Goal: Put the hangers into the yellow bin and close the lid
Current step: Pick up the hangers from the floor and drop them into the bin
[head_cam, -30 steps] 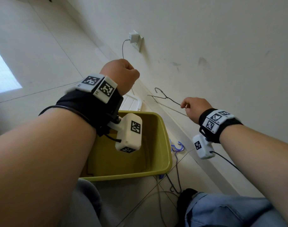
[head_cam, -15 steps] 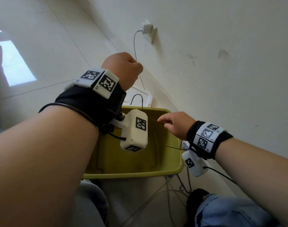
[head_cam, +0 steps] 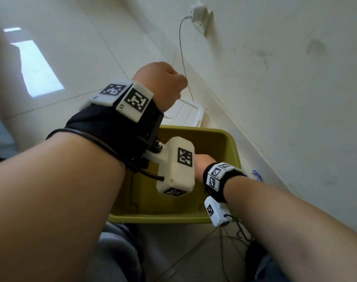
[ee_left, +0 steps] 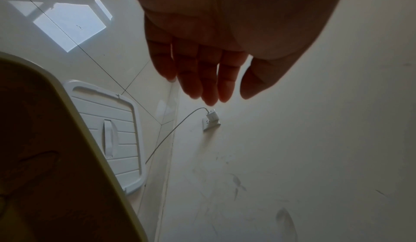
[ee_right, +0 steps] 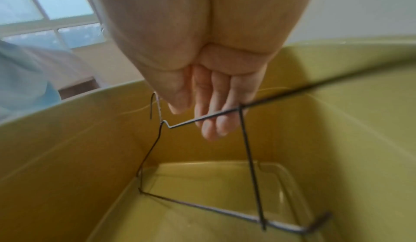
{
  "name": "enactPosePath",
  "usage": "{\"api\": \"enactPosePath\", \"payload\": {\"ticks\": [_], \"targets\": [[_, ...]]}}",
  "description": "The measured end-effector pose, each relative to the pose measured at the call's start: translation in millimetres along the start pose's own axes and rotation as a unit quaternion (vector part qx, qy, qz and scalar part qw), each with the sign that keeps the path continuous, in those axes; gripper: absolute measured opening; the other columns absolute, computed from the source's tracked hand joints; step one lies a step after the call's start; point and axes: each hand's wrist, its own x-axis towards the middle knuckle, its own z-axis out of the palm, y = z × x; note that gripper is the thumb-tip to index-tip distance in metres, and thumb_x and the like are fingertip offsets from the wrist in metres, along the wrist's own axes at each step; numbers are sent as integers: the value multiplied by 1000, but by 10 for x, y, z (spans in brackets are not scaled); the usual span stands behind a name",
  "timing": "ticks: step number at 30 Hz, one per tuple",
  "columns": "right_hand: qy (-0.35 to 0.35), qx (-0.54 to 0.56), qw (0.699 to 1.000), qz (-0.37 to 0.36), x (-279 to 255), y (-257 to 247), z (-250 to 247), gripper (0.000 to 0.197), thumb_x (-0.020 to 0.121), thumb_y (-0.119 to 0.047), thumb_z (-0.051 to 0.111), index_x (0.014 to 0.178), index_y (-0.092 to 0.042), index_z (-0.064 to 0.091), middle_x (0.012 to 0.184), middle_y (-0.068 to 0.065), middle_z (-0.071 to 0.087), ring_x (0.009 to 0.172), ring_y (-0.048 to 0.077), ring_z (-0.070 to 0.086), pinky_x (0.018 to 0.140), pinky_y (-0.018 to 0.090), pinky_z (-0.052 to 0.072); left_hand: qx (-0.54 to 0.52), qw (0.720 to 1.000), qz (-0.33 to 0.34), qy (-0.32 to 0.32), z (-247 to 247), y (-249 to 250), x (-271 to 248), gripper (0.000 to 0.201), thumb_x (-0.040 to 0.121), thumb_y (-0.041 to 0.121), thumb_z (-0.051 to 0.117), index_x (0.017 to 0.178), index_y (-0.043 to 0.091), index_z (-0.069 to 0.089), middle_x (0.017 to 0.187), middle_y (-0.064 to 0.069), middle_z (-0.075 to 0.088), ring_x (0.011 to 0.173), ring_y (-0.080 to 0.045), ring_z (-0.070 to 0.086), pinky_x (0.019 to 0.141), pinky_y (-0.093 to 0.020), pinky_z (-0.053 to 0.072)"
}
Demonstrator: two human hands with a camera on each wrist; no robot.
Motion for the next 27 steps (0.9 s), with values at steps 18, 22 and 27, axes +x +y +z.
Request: {"api": "enactPosePath", "payload": {"ticks": [18, 22, 27], "targets": [[288, 343, 884, 134, -244, 1416, -130, 26, 89, -9, 50, 110, -15, 64, 108, 5, 69, 100, 23, 64, 86, 22, 43, 23, 999, 21, -45, 641, 261, 98, 23, 85, 22, 48, 96, 11, 64, 80, 4, 66, 70, -13, 59, 61, -23, 46], [290, 353, 868, 196, -182, 1825, 82, 27, 88, -9, 50, 111, -13, 64, 113, 8, 68, 104, 27, 62, 88, 24, 42, 40, 997, 13, -62, 875, 322, 134, 23, 85, 24, 48, 98, 12, 64, 79, 5, 66, 69, -11, 58, 59, -21, 45], [157, 308, 903, 255, -75, 2279, 519, 30, 87, -12, 53, 116, -15, 62, 124, 11, 63, 112, 29, 59, 95, 28, 44, 82, 993, -4, -81, 1109, 280, 240, 19, 87, 27, 49, 93, 16, 63, 83, 4, 67, 72, -12, 60, 64, -26, 48]]}}
